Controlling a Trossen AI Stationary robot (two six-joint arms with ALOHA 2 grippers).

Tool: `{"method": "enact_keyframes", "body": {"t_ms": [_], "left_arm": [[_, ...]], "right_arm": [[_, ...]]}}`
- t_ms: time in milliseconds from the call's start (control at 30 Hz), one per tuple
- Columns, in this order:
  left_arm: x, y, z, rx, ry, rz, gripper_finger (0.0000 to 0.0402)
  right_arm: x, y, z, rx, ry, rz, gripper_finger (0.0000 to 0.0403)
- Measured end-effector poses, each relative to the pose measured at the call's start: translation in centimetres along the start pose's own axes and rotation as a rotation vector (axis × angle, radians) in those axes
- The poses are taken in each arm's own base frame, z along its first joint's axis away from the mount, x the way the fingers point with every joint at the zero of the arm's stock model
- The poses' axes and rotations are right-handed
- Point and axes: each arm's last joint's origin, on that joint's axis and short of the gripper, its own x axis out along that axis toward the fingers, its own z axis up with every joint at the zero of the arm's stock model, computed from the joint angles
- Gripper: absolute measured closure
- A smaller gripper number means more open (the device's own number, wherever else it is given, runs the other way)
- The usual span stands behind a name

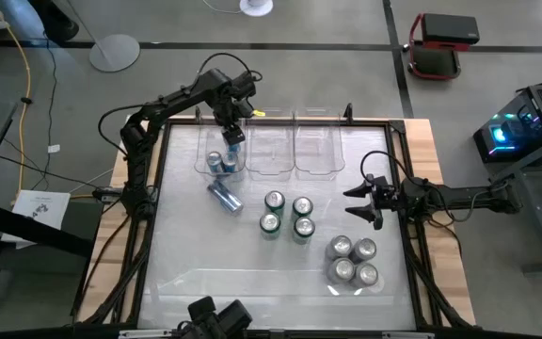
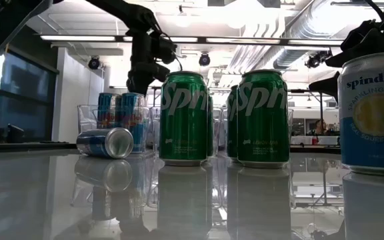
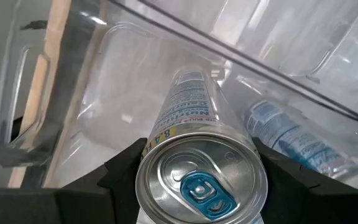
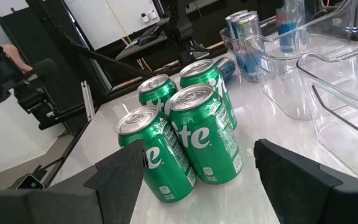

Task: Sort soda cans
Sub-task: Put the bottom blue soda can into the left transparent bin

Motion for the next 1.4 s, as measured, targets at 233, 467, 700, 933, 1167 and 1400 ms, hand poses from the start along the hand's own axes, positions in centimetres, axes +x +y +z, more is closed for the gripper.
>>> {"method": "enact_keyframes", "body": {"t_ms": [233,467,700,933,1167,1400], "left_arm": [[0.7,-0.9,0.4,0.014,0.03,-0.007,0.0162],[0.7,-2.5,0.4,0.013,0.066,-0.016,0.0161],[1.4,-3.9,0.2,0.042,0.11,0.002,0.0161],[1.7,-4.1,0.4,0.042,0.102,0.002,0.0154],[1.7,-4.0,0.2,0.042,0.107,-0.023,0.0133],[1.2,-3.7,-0.6,0.061,0.16,-0.023,0.0128]], "right_arm": [[0.0,0.0,0.0,0.0,0.0,0.0,0.0112],[0.0,0.0,0.0,0.0,0.0,0.0,0.0112],[0.0,0.0,0.0,0.0,0.0,0.0,0.0112],[0.0,0.0,0.0,0.0,0.0,0.0,0.0112],[0.0,0.0,0.0,0.0,0.0,0.0,0.0112],[0.0,0.0,0.0,0.0,0.0,0.0,0.0112]]}}
